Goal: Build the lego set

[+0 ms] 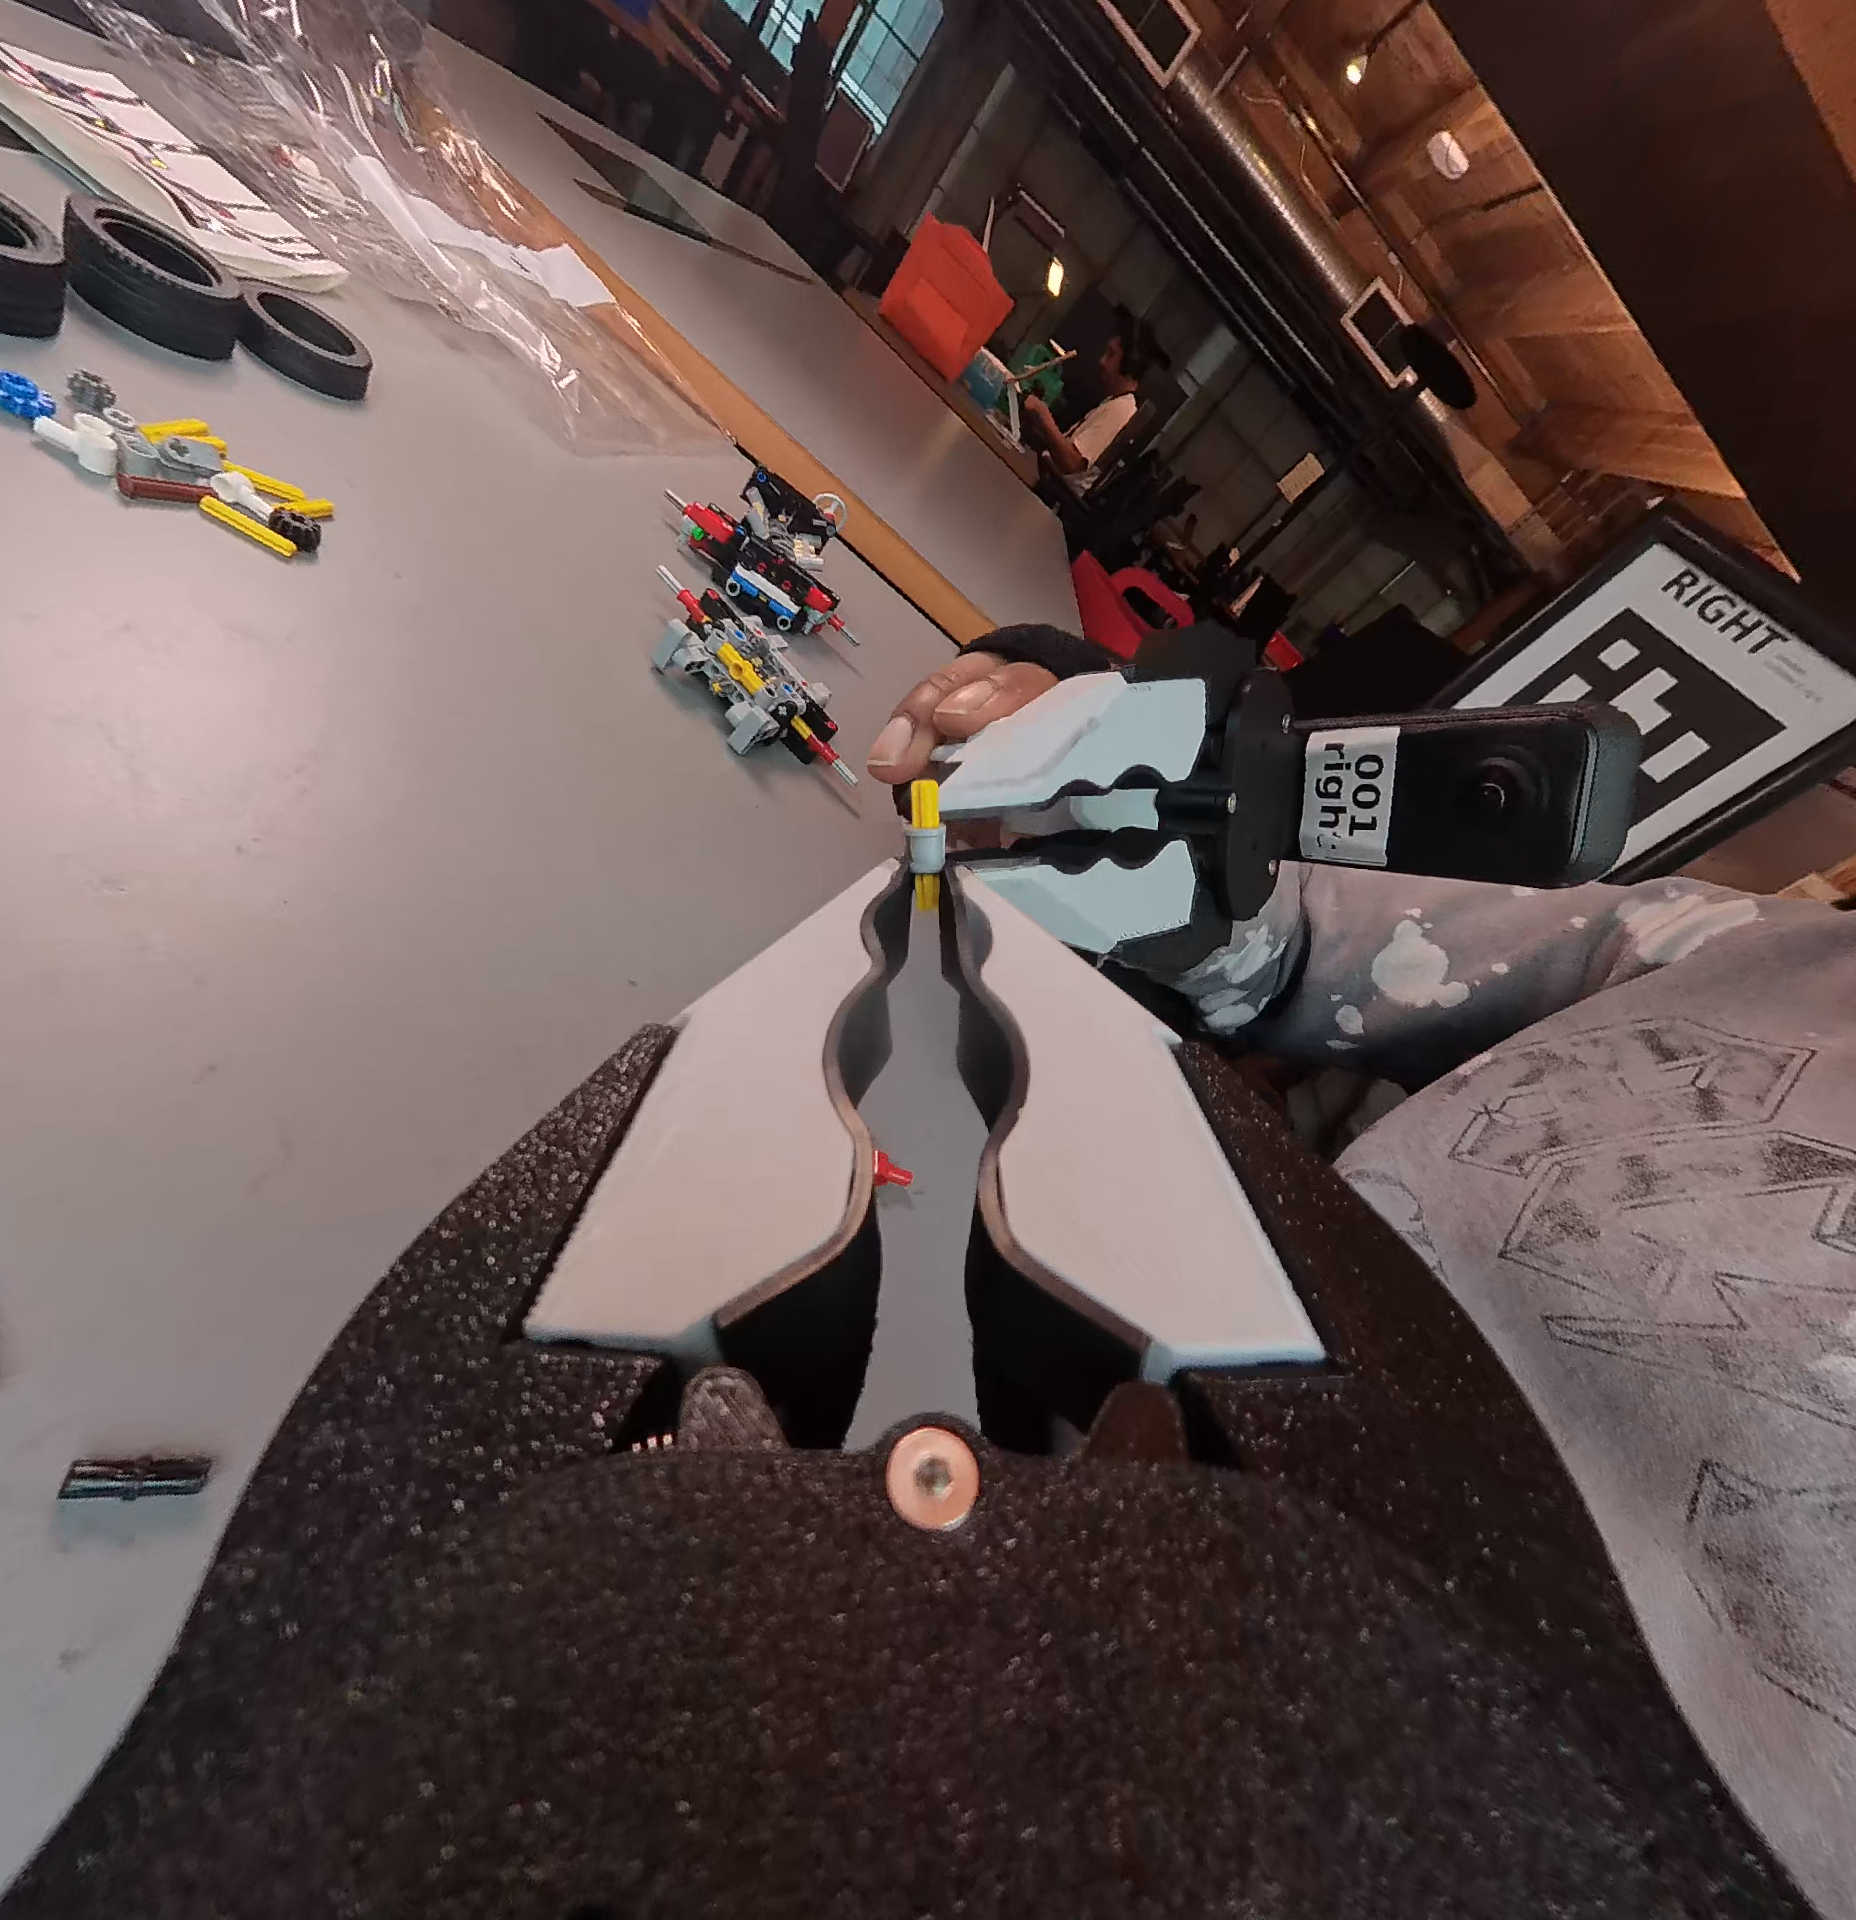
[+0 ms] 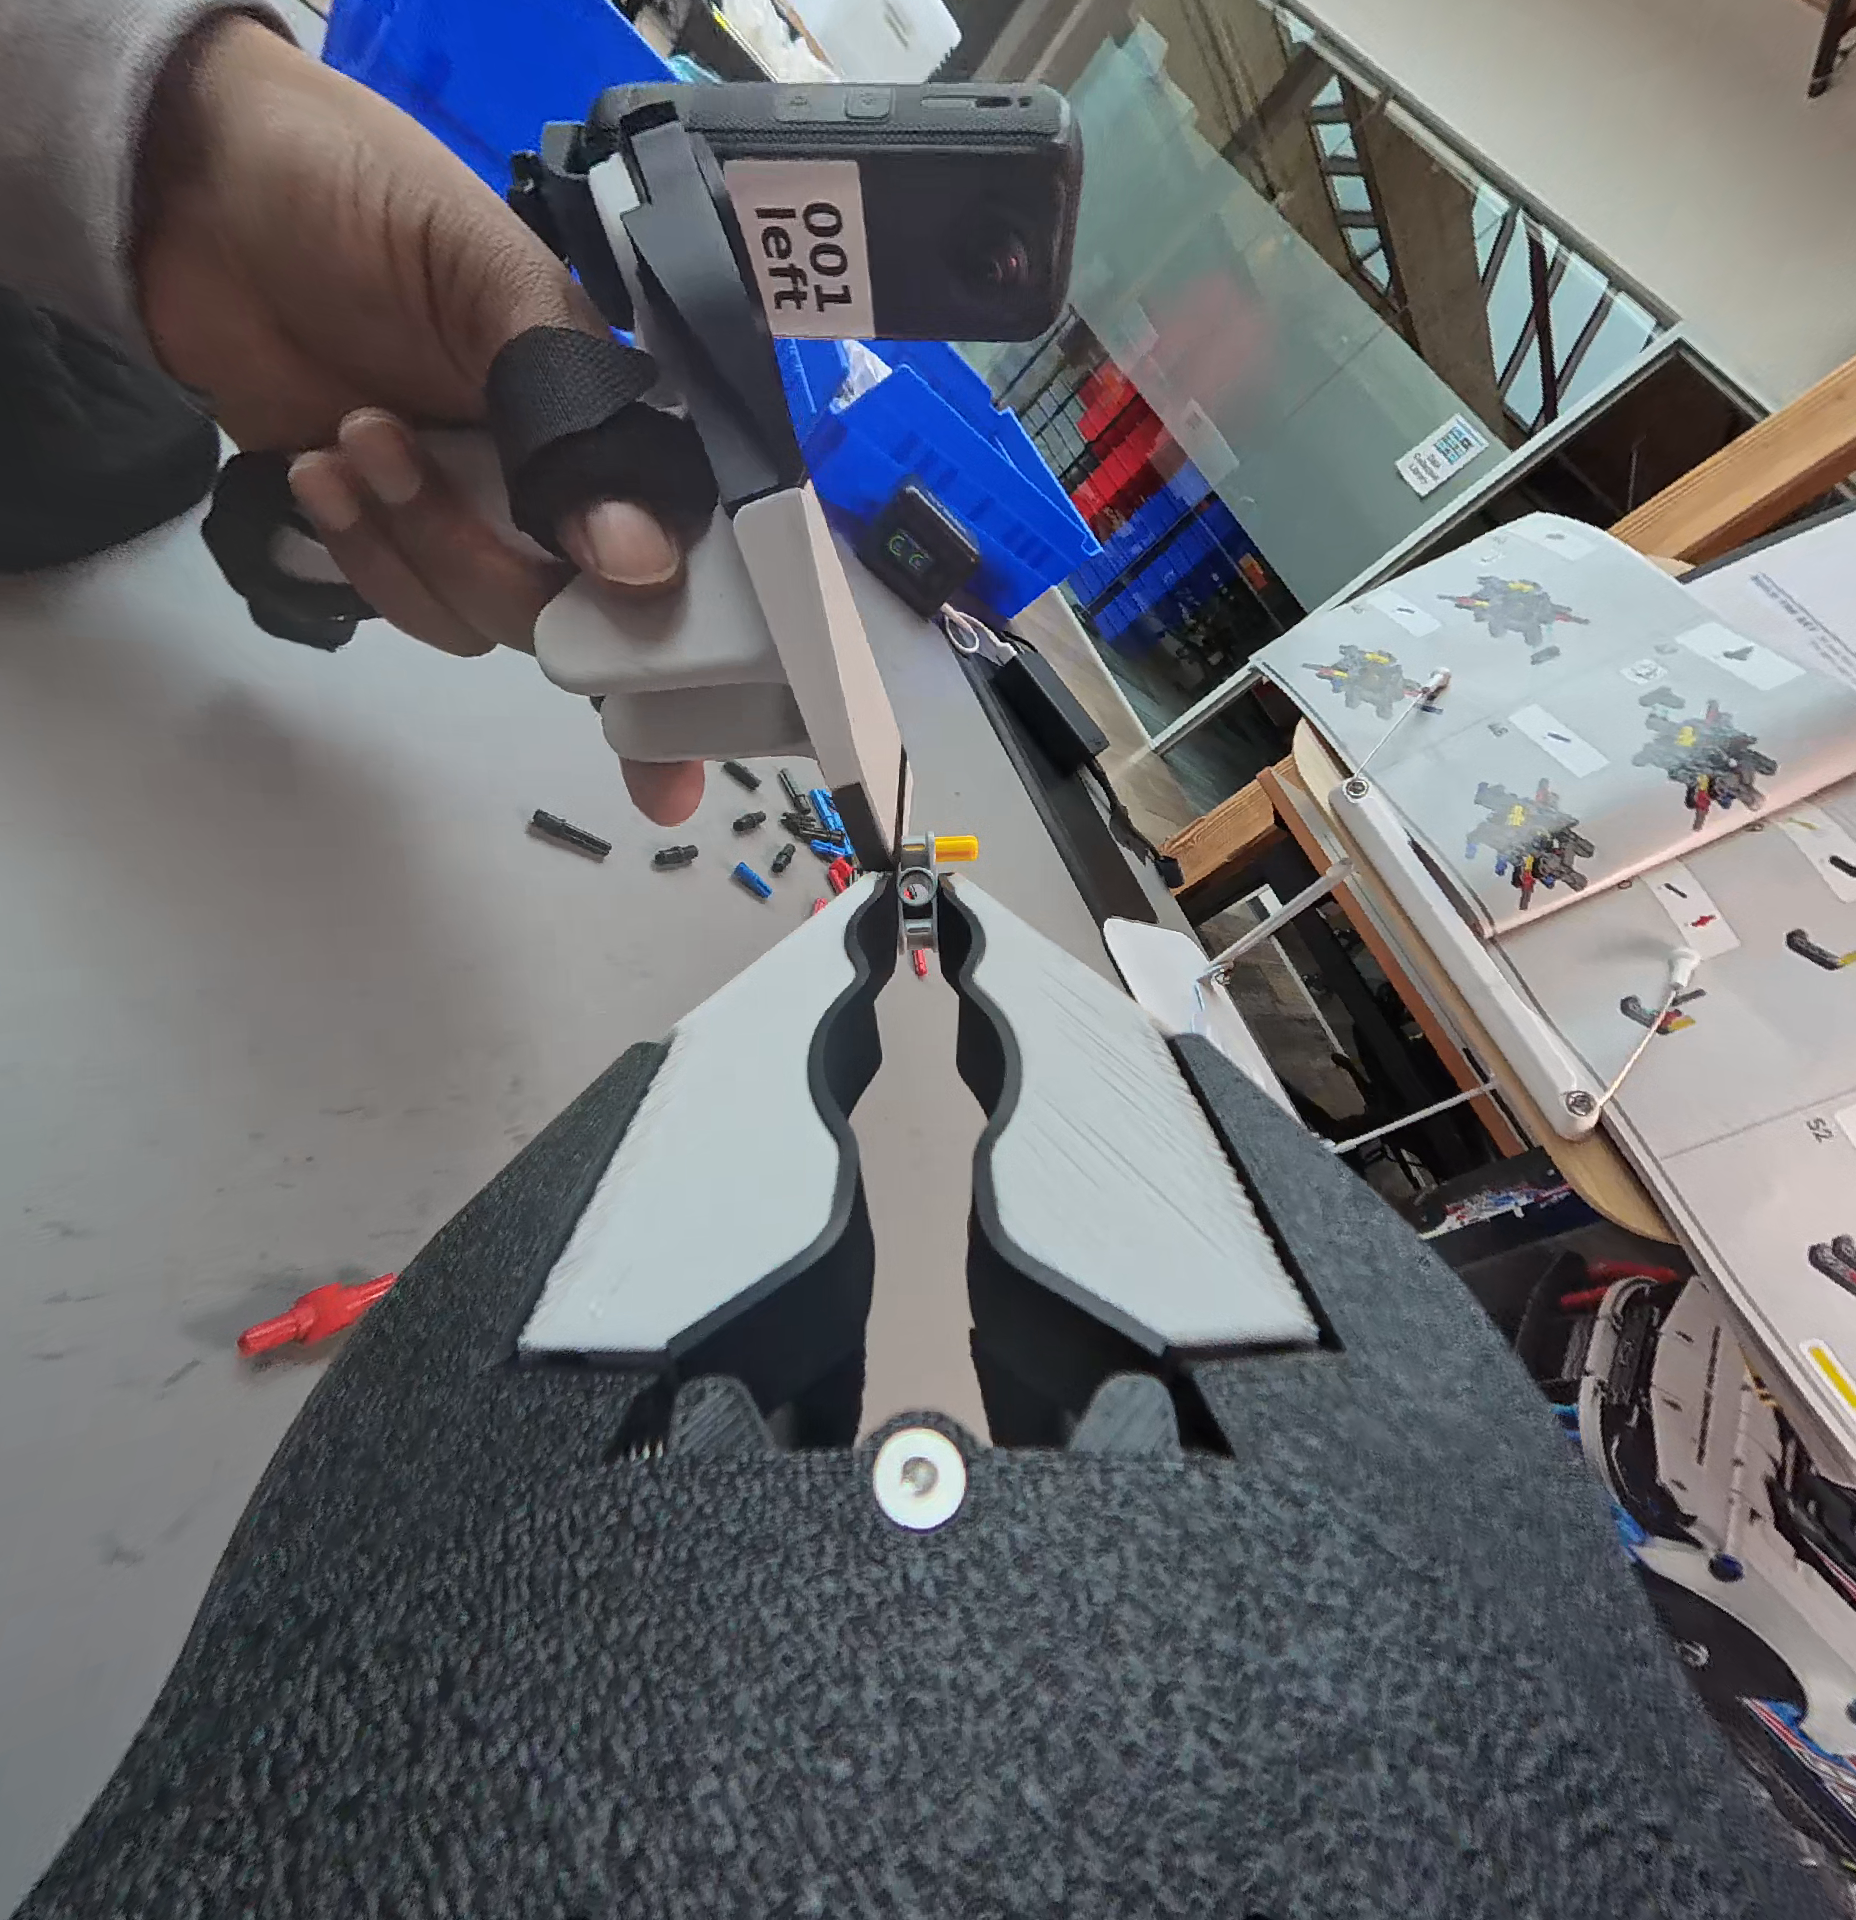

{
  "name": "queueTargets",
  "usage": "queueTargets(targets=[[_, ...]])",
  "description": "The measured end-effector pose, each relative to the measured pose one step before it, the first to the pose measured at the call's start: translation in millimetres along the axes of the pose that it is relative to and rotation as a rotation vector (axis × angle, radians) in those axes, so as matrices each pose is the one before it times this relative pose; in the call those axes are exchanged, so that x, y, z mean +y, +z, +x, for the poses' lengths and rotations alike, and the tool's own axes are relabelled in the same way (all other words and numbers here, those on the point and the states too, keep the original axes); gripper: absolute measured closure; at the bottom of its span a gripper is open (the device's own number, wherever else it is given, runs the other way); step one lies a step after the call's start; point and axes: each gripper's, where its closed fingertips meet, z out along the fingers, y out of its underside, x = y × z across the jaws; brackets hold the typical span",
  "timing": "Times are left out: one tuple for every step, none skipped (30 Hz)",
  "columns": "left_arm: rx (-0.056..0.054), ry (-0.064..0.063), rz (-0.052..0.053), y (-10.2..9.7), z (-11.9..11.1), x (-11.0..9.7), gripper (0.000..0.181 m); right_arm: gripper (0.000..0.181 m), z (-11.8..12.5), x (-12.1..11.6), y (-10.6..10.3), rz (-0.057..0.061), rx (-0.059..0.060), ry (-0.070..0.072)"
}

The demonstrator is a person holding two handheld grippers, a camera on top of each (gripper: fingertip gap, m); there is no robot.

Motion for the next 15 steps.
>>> queueTargets(targets=[[0.0013, -0.0092, 0.0119, -0.57, -1.66, -1.04, 0.177, 0.176, 1.04, 0.75, 1.75, -0.0055, 0.0081, -0.0026], [-0.0046, 0.0044, 0.007, -0.33, -1.05, -0.72, 0.178, 0.176, 1.53, 0.68, 1.52, -0.0039, 0.0077, 0.0033], [-0.0075, 0.0077, 0.0081, -0.25, -0.38, -1.5, 0.178, 0.176, 1.67, 0.03, 0.91, 0.0002, 0.0012, 0.0135], [-0.0031, 0.0068, 0.0015, 0.15, 0.18, -1.15, 0.179, 0.176, 2.68, -0.14, 0.62, -0.0016, 0.0081, 0.0106], [-0.0103, 0.0244, -0.0774, 2.64, -1.08, 14.14, 0.178, 0.176, 26.55, 1.41, -2.99, -0.004, 0.1391, 0.0043], [-0.0189, 0.0307, -0.0737, 7.05, -1.03, 20.12, 0.179, 0.176, 33.18, 1.94, -2.67, -0.0025, 0.0855, 0.0322], [-0.0023, -0.0051, -0.0245, 6.56, 1.87, 11.45, 0.179, 0.176, 24.32, -3.23, -2.83, 0.0145, 0.0034, 0.0893], [0.0006, 0.0041, 0.0219, 0.69, 2.97, -3.71, 0.179, 0.176, 10.99, -7.9, -5.14, 0.0327, 0.0017, 0.0007], [-0.0108, 0.0251, 0.0324, -2.81, 1.16, -11.52, 0.179, 0.176, -0.65, -2.75, -4.12, 0.0084, 0.0076, -0.0466], [-0.0228, 0.0347, 0.0055, -1.8, -2.05, -8.64, 0.178, 0.176, -6.71, 0.97, -2.25, 0.0033, -0.0054, -0.0081], [-0.014, 0.0273, -0.0025, -0.22, -1.05, -5.77, 0.178, 0.176, -6.36, 5.85, -0.29, -0.0142, -0.0115, 0.013], [-0.0001, 0.017, 0.0016, 0.09, 1.48, -4.36, 0.178, 0.176, -0.38, 7.14, 0.59, -0.0202, 0.0014, 0.0155], [-0.0089, 0.0185, -0.0114, -0.22, 0.63, -0.94, 0.178, 0.175, 5.49, 5.61, 0.93, -0.012, 0.0114, 0.0192], [-0.0338, 0.0282, -0.0163, -0.89, -3.01, 1.35, 0.178, 0.175, 7.24, 7.36, 2.42, -0.0245, 0.0014, 0.0352], [-0.0504, 0.0336, -0.0158, -1.38, -5.83, 2.74, 0.178, 0.175, 9.28, 8.91, 3.19, -0.031, 0.0067, 0.0464]])
